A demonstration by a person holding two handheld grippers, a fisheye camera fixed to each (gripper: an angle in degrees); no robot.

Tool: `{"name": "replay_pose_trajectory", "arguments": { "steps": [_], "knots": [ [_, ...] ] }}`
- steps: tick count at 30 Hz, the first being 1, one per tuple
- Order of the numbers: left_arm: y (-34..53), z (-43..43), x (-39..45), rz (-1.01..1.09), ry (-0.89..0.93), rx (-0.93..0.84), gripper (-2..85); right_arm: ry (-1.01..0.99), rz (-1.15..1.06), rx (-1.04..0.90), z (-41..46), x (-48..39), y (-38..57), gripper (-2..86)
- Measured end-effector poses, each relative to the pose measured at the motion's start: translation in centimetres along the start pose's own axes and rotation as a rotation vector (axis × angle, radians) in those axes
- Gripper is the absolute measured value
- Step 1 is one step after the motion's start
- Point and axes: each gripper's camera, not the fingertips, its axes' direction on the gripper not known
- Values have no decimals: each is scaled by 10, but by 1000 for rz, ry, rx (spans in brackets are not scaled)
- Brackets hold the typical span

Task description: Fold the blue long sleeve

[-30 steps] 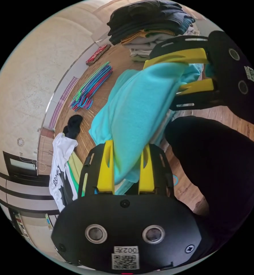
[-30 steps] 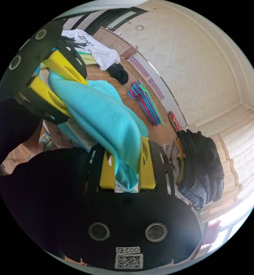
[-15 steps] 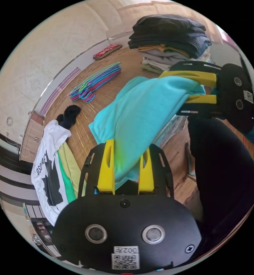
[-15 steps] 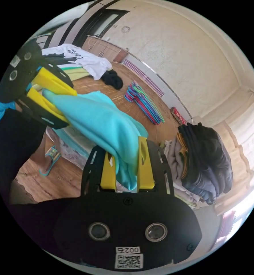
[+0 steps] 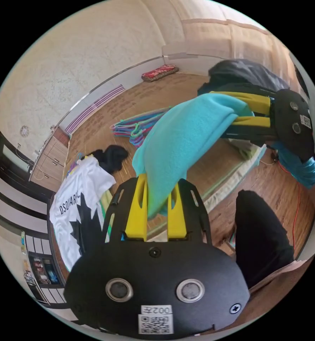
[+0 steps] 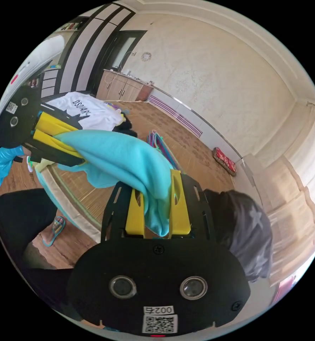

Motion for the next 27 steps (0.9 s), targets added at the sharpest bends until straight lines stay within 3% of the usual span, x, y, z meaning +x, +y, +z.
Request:
{"name": "replay_pose_trajectory", "arguments": {
  "steps": [13,27],
  "knots": [
    [-213,-224,-38,118,43,107,77,110,81,-28,-94,279,-49,110],
    [-394,-367,124,438,229,205,75,269,219,-218,-167,502,116,110]
  ]
}}
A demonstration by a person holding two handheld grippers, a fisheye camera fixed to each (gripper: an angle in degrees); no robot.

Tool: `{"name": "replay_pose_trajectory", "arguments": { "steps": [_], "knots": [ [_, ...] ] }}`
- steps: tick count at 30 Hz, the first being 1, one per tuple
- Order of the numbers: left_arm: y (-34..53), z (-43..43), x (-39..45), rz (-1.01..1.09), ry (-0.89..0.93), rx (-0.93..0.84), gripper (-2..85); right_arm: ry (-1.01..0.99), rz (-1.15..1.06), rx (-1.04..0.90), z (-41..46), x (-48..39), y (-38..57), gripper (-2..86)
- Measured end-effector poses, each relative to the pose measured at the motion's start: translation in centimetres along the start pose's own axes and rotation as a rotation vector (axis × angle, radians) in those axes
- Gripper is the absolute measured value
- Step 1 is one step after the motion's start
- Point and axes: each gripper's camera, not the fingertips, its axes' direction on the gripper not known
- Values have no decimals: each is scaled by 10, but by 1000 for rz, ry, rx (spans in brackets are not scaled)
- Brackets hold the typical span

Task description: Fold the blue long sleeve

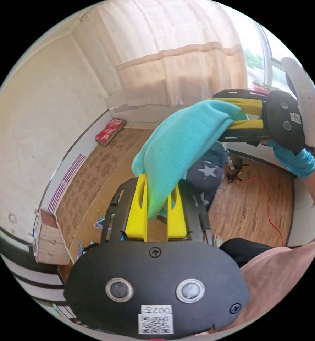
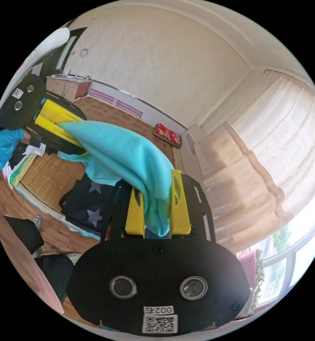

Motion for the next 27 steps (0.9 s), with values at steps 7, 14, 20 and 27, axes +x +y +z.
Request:
{"name": "replay_pose_trajectory", "arguments": {
  "steps": [7,14,20,27],
  "knots": [
    [-148,32,44,281,17,-2,76,71,163,-149,74,113,75,110],
    [-299,73,74,479,-97,98,77,207,381,-171,164,201,120,110],
    [-313,144,95,680,-65,69,76,11,356,-283,251,172,185,110],
    [-283,225,112,769,179,-240,78,-364,253,-433,309,117,256,117]
  ]
}}
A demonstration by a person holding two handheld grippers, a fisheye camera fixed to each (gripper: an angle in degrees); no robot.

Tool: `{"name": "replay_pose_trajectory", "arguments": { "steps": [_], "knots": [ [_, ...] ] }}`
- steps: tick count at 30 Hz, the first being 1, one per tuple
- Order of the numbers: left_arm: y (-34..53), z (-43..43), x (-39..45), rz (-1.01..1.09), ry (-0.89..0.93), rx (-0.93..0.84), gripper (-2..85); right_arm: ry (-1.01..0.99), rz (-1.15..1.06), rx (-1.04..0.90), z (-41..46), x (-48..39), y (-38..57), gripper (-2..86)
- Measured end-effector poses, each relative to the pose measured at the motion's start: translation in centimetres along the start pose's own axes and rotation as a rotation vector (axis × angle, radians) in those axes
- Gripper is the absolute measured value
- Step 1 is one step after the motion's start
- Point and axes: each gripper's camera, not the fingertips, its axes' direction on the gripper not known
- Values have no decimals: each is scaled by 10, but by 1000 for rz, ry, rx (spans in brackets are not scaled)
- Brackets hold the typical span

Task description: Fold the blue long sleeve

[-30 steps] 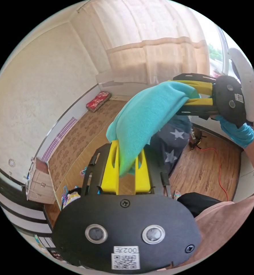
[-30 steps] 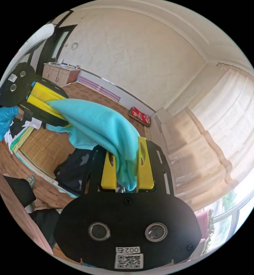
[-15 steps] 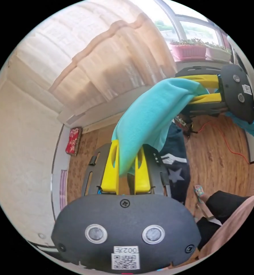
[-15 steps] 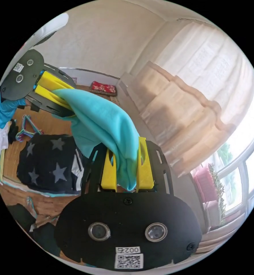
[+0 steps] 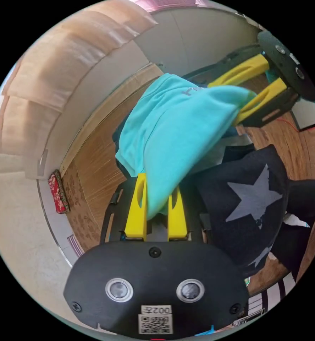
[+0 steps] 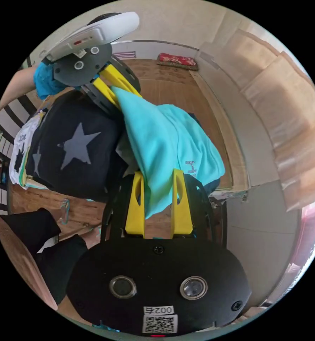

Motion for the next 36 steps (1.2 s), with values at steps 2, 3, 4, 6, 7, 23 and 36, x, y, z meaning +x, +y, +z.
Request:
{"name": "replay_pose_trajectory", "arguments": {
  "steps": [2,3,4,6,7,23,36],
  "knots": [
    [-8,-6,-18,-16,46,-13,78,-80,63,39,-2,19,4,115],
    [-15,-11,-26,-5,44,-30,77,-101,79,47,-2,24,5,113],
    [-19,-14,-29,2,33,-39,76,-118,110,64,-4,32,7,107],
    [-34,-33,-35,22,-76,-29,74,-92,132,85,-6,37,8,100],
    [-37,-39,-36,24,-111,-18,73,-72,146,94,-7,38,10,96],
    [-106,-164,-152,-13,-434,370,55,348,287,308,-75,98,-6,76],
    [-58,-39,-205,131,203,74,101,-50,137,-53,54,50,26,93]
  ]
}}
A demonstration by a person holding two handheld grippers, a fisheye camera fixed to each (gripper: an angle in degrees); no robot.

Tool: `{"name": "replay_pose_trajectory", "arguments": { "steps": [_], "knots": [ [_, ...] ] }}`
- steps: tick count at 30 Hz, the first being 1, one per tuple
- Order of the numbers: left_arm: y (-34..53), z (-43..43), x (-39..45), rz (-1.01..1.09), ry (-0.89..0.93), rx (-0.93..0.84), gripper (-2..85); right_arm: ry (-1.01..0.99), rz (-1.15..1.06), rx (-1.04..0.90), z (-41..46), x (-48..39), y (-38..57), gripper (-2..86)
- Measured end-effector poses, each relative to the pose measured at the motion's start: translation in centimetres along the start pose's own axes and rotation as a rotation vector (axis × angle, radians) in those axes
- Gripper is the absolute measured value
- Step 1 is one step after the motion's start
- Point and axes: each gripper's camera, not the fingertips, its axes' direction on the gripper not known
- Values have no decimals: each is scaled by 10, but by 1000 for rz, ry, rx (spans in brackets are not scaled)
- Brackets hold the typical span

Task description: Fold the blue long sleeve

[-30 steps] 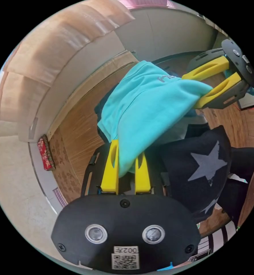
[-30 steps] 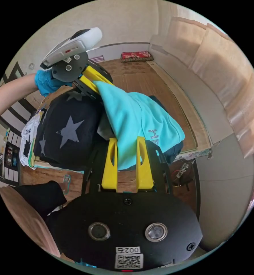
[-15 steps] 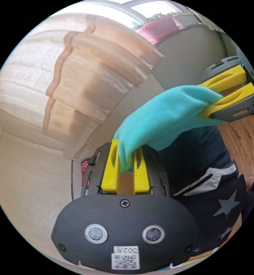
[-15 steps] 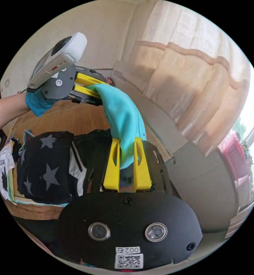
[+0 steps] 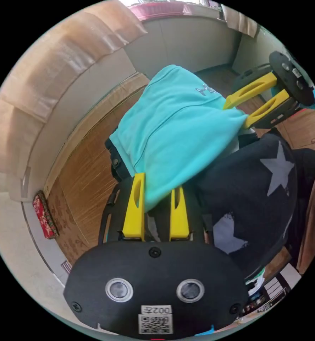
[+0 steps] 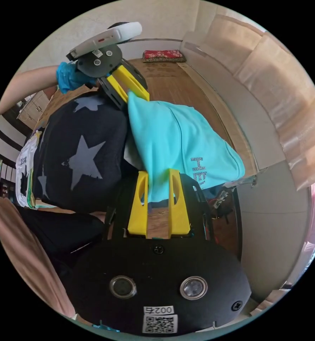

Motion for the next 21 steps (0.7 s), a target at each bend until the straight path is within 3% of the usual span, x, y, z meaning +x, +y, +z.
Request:
{"name": "replay_pose_trajectory", "arguments": {
  "steps": [7,12,17,21],
  "knots": [
    [9,-44,-46,-51,109,14,56,-161,28,-36,15,31,6,93],
    [15,-71,-59,-142,183,151,11,-215,16,2,4,44,21,76],
    [-13,-20,-52,-75,144,-49,-8,-232,-11,5,26,43,34,53],
    [-16,9,-57,-124,79,-84,-9,-155,-37,4,52,31,35,44]
  ]
}}
